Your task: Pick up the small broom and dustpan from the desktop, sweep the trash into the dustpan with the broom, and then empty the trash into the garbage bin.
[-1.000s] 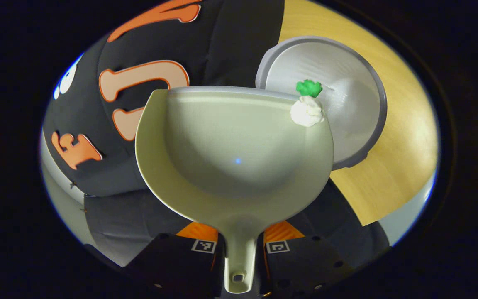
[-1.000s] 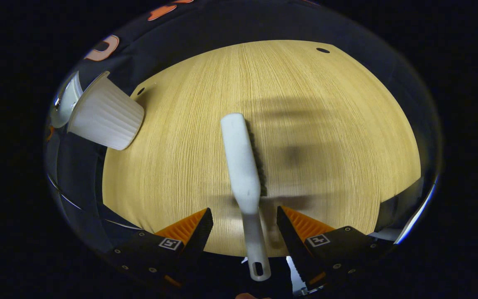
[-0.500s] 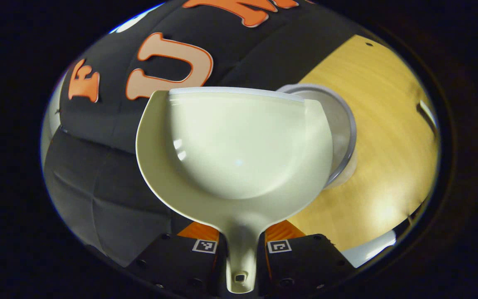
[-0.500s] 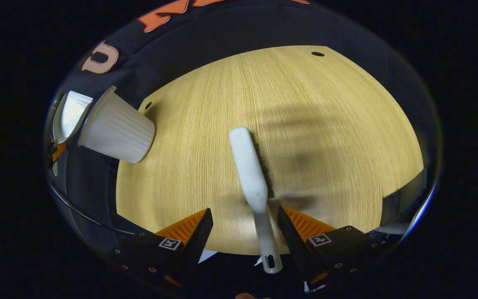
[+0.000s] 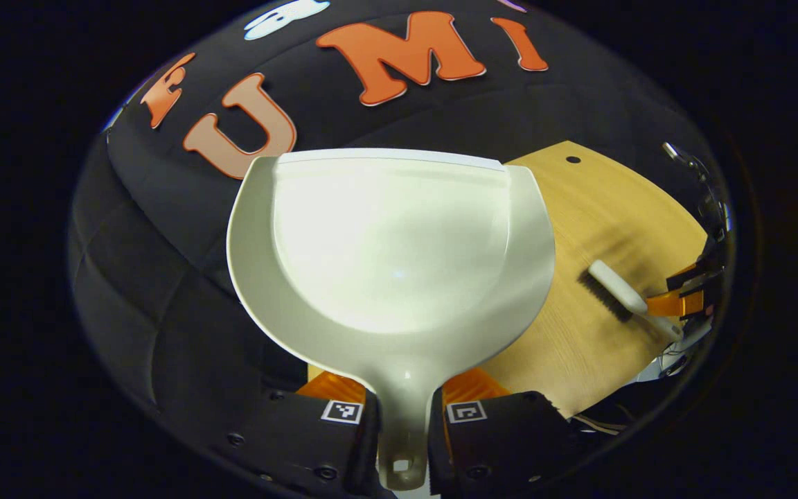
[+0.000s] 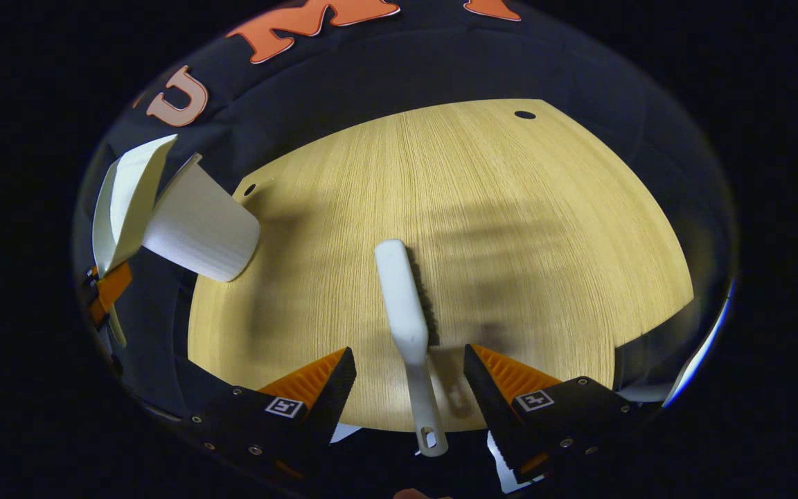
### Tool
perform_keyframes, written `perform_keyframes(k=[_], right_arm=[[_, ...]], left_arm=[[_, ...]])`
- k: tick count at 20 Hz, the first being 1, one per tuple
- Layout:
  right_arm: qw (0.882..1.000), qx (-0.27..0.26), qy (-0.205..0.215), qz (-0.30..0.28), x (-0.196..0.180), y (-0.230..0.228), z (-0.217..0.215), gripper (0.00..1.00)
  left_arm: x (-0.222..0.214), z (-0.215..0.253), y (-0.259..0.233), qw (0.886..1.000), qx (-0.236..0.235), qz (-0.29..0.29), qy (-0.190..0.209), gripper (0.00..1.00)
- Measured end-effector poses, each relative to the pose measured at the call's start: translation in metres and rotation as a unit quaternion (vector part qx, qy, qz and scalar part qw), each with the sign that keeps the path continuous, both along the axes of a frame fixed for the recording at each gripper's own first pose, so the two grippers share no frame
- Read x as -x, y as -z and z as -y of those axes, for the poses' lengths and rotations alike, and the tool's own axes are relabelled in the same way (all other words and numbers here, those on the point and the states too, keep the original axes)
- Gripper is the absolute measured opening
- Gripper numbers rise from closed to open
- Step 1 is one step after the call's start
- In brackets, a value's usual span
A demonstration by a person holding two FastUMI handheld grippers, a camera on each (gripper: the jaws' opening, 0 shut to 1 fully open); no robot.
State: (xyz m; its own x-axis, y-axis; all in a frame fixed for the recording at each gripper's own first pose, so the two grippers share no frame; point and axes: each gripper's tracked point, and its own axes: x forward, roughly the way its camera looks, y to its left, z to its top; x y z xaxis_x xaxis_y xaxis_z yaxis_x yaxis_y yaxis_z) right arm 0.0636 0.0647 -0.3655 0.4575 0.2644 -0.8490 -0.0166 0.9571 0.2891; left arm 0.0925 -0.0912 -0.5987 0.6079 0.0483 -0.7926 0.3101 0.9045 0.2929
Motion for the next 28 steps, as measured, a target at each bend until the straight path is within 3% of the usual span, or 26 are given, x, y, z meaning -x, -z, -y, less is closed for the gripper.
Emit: perform_keyframes(k=[2,4,9,16,18,25,27,28], right_arm=[[1.0,0.001,-0.002,-0.002,0.001,0.001,0.001,0.95],[1.0,0.001,-0.004,0.0,0.002,0.001,0.002,0.95],[1.0,0.011,0.002,0.01,-0.003,-0.001,0.006,0.95],[0.999,0.032,-0.001,0.005,-0.003,0.006,0.012,0.96],[0.999,0.035,-0.004,0.002,-0.002,0.01,0.012,0.95],[0.999,0.04,-0.003,0.009,-0.006,0.009,0.012,0.96],[0.999,0.043,-0.001,0.013,-0.011,0.012,0.013,0.96],[0.999,0.042,0.0,0.016,-0.014,0.013,0.013,0.96]], left_arm=[[0.008,0.021,0.032,0.997,0.05,-0.054,-0.008,0.3],[0.023,0.009,0.045,0.989,0.095,-0.11,-0.027,0.3],[0.013,-0.002,0.069,0.955,0.171,-0.223,-0.09,0.3],[-0.016,-0.059,0.093,0.918,0.166,-0.325,-0.153,0.31],[-0.027,-0.052,0.084,0.909,0.174,-0.339,-0.167,0.31],[-0.047,-0.061,0.068,0.914,0.179,-0.33,-0.153,0.36],[-0.053,-0.062,0.06,0.92,0.181,-0.319,-0.141,0.43],[-0.054,-0.062,0.055,0.921,0.182,-0.317,-0.136,0.6]])
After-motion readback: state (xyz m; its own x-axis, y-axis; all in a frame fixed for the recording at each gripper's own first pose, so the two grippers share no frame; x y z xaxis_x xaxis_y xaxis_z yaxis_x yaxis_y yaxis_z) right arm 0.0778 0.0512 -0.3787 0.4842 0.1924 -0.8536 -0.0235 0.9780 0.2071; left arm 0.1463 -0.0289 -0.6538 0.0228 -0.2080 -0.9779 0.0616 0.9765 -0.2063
